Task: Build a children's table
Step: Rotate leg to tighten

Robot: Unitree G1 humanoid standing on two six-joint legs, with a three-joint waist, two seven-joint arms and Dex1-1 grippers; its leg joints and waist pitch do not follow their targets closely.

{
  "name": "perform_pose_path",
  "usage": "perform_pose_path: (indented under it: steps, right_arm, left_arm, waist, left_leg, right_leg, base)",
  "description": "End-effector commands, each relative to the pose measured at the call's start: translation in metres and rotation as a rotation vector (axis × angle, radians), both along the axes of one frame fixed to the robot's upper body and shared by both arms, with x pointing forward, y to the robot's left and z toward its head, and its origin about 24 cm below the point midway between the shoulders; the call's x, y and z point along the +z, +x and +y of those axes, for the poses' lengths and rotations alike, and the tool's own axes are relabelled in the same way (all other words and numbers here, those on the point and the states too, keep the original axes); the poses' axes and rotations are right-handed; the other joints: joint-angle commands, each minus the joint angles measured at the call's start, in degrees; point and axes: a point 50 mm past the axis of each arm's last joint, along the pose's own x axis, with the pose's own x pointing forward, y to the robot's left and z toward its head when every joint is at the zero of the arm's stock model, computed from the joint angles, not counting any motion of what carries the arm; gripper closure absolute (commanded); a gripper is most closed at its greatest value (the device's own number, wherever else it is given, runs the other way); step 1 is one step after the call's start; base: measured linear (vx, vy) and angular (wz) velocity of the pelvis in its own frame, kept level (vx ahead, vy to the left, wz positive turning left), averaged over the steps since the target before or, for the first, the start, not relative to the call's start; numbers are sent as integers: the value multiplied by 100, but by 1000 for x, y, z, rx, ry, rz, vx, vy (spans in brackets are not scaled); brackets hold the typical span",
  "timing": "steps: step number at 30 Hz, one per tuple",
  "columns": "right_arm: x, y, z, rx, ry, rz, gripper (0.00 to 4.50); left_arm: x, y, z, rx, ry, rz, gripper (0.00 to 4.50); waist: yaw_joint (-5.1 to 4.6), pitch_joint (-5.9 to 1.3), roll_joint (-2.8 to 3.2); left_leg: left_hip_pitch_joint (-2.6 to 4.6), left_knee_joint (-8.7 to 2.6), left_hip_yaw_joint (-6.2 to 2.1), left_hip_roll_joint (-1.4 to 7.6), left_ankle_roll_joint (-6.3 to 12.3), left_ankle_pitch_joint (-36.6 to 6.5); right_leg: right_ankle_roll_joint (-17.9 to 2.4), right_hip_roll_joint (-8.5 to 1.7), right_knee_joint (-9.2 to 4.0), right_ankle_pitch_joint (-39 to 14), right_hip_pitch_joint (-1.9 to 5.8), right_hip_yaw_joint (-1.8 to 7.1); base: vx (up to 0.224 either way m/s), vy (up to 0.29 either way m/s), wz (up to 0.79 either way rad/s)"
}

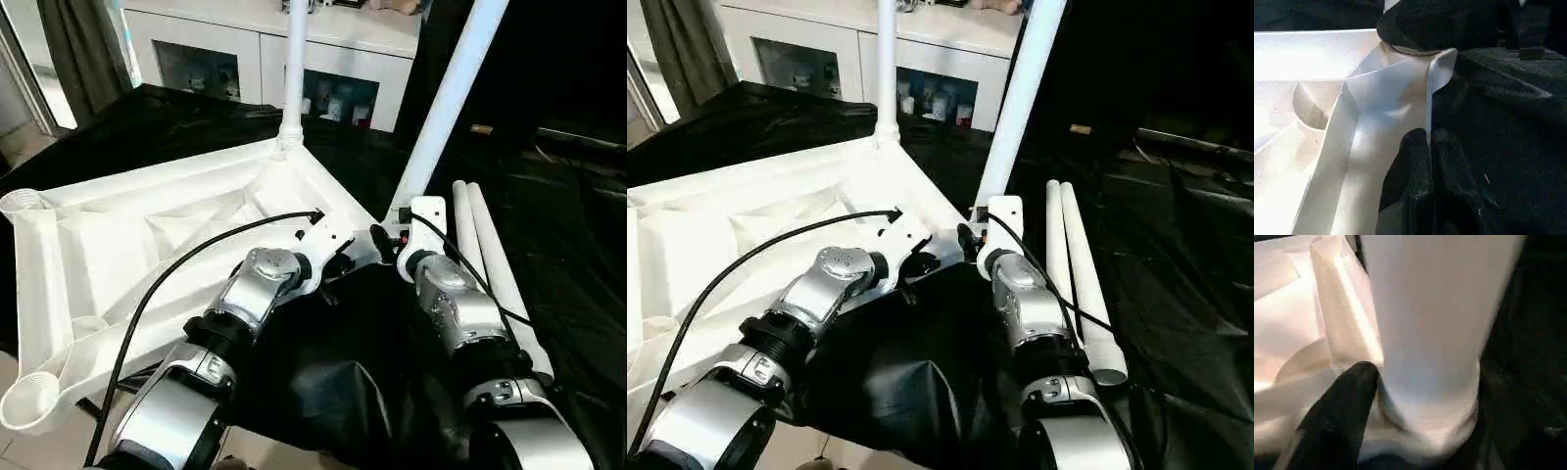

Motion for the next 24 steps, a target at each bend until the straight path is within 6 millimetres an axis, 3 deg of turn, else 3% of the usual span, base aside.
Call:
perform_pose_path:
  steps: [1, 6, 8, 12, 13, 15, 24]
  right_arm:
    - [-8, -4, 12, 78, 34, 34, 80]
    - [4, -7, -12, 239, -68, -50, 66]
    - [11, -8, -33, 284, -122, -64, 66]
    - [18, -12, -45, 361, -140, -71, 66]
    - [22, -18, -49, 470, -156, -72, 66]
    - [24, -20, -50, 515, -162, -70, 66]
    - [26, -31, -49, 682, -188, -40, 66]
  left_arm:
    - [13, 7, -5, 26, -50, -74, 450]
    - [15, 1, 7, -110, -72, -74, 450]
    - [15, -2, 18, -157, -70, -72, 450]
    - [15, -7, 25, -224, -76, -69, 450]
    - [17, -12, 29, -301, -98, -62, 450]
    - [18, -15, 31, -328, -105, -57, 450]
    - [21, -26, 40, -431, -108, -23, 450]
  waist:
    - [-20, -366, -43]
    - [-21, -382, -44]
    - [-22, -394, -47]
    - [-7, -419, -39]
    - [14, -432, -36]
    - [44, -415, -37]
    - [57, -386, -25]
  left_leg:
    - [31, -427, -176, 294, 35, -1064]
    - [4, -391, -159, 290, 216, -718]
    - [-5, -374, -150, 292, 321, -567]
    - [-18, -344, -141, 302, 434, -416]
    - [-31, -330, -146, 299, 470, -335]
    - [-42, -319, -138, 310, 584, -330]
    - [-11, -350, -138, 330, 316, -706]
  right_leg:
    - [-790, -542, -488, -1345, 232, 378]
    - [-900, -533, -432, -853, 265, 379]
    - [-1019, -529, -392, -552, 270, 383]
    - [-1168, -519, -344, -232, 269, 379]
    - [-1210, -518, -315, -59, 283, 375]
    - [-1287, -521, -296, 133, 268, 376]
    - [-1203, -527, -370, -618, 230, 380]
  base:
    - [0, 0, 0]
    - [0, 0, 0]
    - [0, 0, 0]
    - [0, 0, 0]
    - [0, 0, 0]
    - [0, 0, 0]
    - [0, 0, 0]
